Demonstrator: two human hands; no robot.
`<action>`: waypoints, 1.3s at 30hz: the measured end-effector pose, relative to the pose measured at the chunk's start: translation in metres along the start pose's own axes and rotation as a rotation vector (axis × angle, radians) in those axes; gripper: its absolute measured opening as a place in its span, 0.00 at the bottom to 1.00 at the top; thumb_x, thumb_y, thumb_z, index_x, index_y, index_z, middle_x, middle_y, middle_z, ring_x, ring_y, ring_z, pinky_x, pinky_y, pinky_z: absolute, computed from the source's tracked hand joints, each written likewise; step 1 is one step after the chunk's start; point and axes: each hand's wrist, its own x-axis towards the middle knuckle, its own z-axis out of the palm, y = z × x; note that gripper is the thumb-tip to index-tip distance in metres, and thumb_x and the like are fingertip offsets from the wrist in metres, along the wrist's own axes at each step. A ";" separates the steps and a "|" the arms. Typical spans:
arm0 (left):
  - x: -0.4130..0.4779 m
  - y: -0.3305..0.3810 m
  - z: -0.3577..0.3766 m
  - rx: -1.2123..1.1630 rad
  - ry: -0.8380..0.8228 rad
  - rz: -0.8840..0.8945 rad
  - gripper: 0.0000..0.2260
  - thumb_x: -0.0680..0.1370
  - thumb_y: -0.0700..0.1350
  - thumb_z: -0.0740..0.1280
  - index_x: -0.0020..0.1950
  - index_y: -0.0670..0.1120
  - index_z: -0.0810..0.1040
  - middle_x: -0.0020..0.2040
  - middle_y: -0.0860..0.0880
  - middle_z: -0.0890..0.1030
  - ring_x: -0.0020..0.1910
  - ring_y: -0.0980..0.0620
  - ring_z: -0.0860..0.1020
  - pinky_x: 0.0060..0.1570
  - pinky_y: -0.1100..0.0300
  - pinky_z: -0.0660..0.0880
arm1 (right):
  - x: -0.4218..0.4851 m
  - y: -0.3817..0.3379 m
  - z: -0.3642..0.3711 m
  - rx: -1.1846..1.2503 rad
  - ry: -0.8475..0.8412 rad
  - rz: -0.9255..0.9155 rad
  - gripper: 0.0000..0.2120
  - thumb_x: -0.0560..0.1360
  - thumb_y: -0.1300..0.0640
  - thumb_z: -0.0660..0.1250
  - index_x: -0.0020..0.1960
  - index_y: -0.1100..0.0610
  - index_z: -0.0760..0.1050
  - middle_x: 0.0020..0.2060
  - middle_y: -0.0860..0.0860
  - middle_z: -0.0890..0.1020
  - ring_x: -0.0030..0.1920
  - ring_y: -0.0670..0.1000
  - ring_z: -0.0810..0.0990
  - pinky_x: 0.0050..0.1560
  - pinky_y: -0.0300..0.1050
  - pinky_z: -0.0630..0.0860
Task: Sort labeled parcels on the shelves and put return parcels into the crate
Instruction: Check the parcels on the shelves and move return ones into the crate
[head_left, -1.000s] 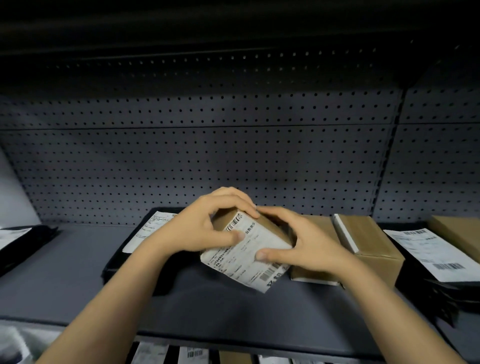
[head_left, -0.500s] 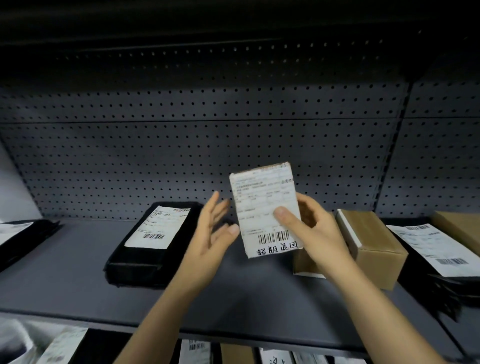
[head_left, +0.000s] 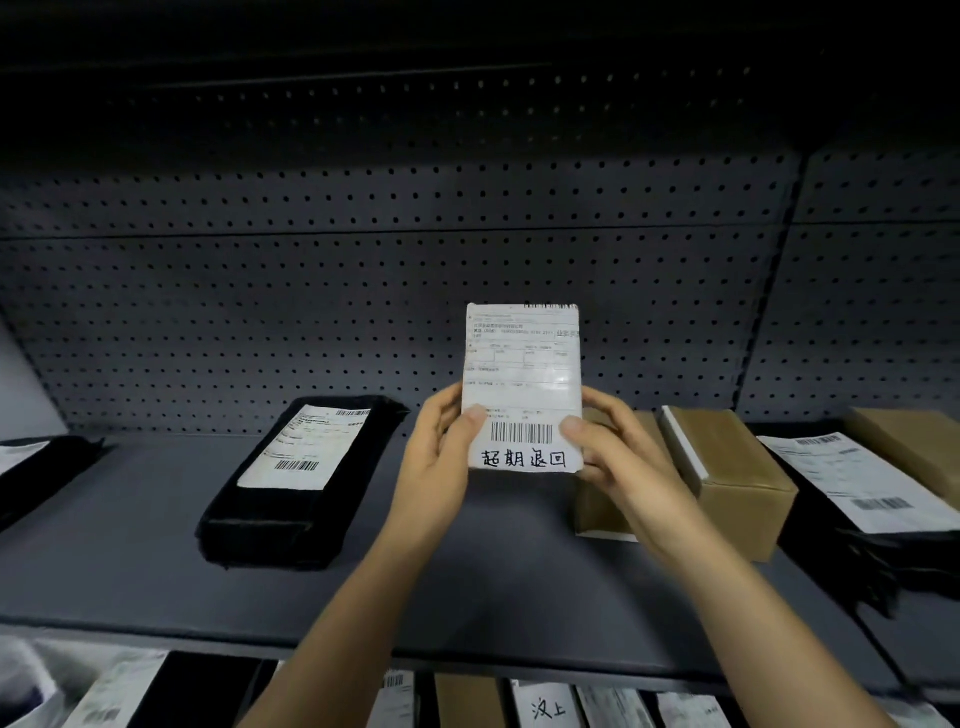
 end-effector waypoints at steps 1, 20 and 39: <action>0.001 -0.001 0.002 -0.007 0.015 -0.008 0.11 0.81 0.42 0.61 0.64 0.45 0.74 0.56 0.49 0.82 0.52 0.60 0.81 0.45 0.71 0.74 | -0.001 0.002 -0.002 0.003 -0.004 0.013 0.20 0.75 0.58 0.68 0.66 0.52 0.71 0.51 0.49 0.85 0.54 0.49 0.83 0.50 0.40 0.78; 0.009 0.003 -0.010 1.009 0.089 0.796 0.17 0.75 0.53 0.67 0.59 0.44 0.78 0.55 0.48 0.76 0.56 0.48 0.75 0.58 0.54 0.69 | -0.007 -0.015 -0.048 0.101 0.191 -0.107 0.28 0.64 0.52 0.76 0.62 0.51 0.74 0.50 0.53 0.85 0.50 0.49 0.84 0.56 0.48 0.78; 0.008 0.006 0.074 1.007 -0.043 0.935 0.17 0.76 0.50 0.67 0.60 0.42 0.78 0.54 0.46 0.78 0.55 0.47 0.74 0.58 0.54 0.66 | -0.048 -0.043 -0.119 0.026 0.317 -0.176 0.27 0.67 0.50 0.75 0.65 0.51 0.73 0.55 0.52 0.84 0.55 0.49 0.83 0.54 0.44 0.76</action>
